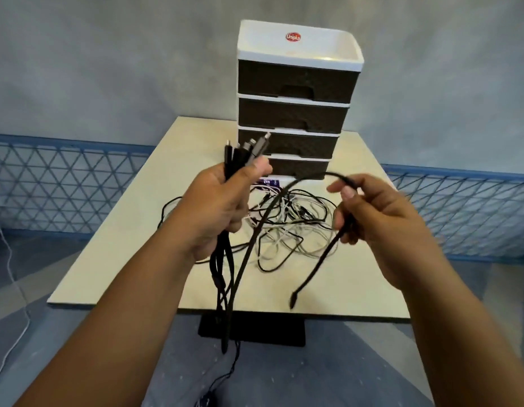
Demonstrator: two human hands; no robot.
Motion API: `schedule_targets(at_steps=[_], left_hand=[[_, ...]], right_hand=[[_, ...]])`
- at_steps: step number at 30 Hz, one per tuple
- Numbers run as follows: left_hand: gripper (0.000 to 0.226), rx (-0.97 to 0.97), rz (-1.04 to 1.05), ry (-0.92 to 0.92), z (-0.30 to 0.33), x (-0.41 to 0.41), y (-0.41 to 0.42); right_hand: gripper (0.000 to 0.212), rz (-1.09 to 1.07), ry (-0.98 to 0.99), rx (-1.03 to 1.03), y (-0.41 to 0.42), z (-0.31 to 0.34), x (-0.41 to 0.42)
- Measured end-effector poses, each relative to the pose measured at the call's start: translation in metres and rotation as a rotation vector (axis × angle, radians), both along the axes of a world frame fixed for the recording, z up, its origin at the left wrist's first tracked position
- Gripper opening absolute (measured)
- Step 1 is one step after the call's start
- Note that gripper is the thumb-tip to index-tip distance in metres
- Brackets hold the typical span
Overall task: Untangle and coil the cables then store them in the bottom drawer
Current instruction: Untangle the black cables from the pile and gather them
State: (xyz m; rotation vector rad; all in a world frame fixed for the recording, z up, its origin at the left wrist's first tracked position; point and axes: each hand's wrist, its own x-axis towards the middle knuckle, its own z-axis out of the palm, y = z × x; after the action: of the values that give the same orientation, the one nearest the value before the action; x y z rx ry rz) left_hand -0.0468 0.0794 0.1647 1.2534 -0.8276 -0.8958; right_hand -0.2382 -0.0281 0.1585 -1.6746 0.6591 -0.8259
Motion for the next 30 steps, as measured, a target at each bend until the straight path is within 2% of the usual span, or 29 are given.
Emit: schedule_targets(at_steps=[2, 5, 8, 13, 16, 19, 21, 22, 24, 27, 28, 30], left_hand=[[0.030, -0.023, 0.046, -0.021, 0.005, -0.012, 0.008], [0.017, -0.033, 0.078, -0.061, 0.009, -0.030, 0.016], [0.025, -0.054, 0.079, -0.050, 0.017, -0.046, 0.020], [0.030, -0.091, 0.036, 0.000, 0.028, -0.069, 0.023], [0.031, -0.090, 0.052, -0.004, 0.024, -0.084, 0.021], [0.036, -0.065, 0.062, 0.002, 0.020, -0.096, 0.019], [0.038, -0.051, 0.057, 0.007, 0.017, -0.103, 0.019], [0.037, -0.048, 0.052, 0.010, 0.016, -0.106, 0.019], [0.033, -0.044, 0.032, 0.017, 0.013, -0.113, 0.019], [0.032, -0.050, -0.038, 0.077, 0.007, -0.126, 0.017], [0.033, -0.058, -0.064, 0.104, 0.006, -0.130, 0.017], [0.036, -0.086, -0.107, 0.140, 0.007, -0.134, 0.016]], right_hand=[[0.021, 0.026, 0.120, 0.010, 0.009, -0.017, -0.022], [0.020, 0.068, 0.272, 0.005, 0.021, -0.042, -0.044], [0.018, 0.140, 0.401, 0.058, 0.025, -0.069, -0.057], [0.020, 0.322, 0.788, 0.045, 0.029, -0.114, -0.075], [0.034, 0.514, 1.040, -0.082, 0.042, -0.123, -0.083], [0.050, 0.578, 1.125, -0.173, 0.047, -0.124, -0.083], [0.052, 0.481, 1.092, -0.276, 0.047, -0.118, -0.078], [0.051, 0.412, 1.008, -0.303, 0.046, -0.113, -0.075], [0.053, 0.305, 0.686, -0.245, 0.049, -0.100, -0.068], [0.059, 0.364, 0.204, 0.009, 0.062, -0.071, -0.056], [0.053, 0.404, 0.107, 0.087, 0.068, -0.065, -0.053], [0.024, 0.451, 0.010, 0.166, 0.081, -0.060, -0.045]])
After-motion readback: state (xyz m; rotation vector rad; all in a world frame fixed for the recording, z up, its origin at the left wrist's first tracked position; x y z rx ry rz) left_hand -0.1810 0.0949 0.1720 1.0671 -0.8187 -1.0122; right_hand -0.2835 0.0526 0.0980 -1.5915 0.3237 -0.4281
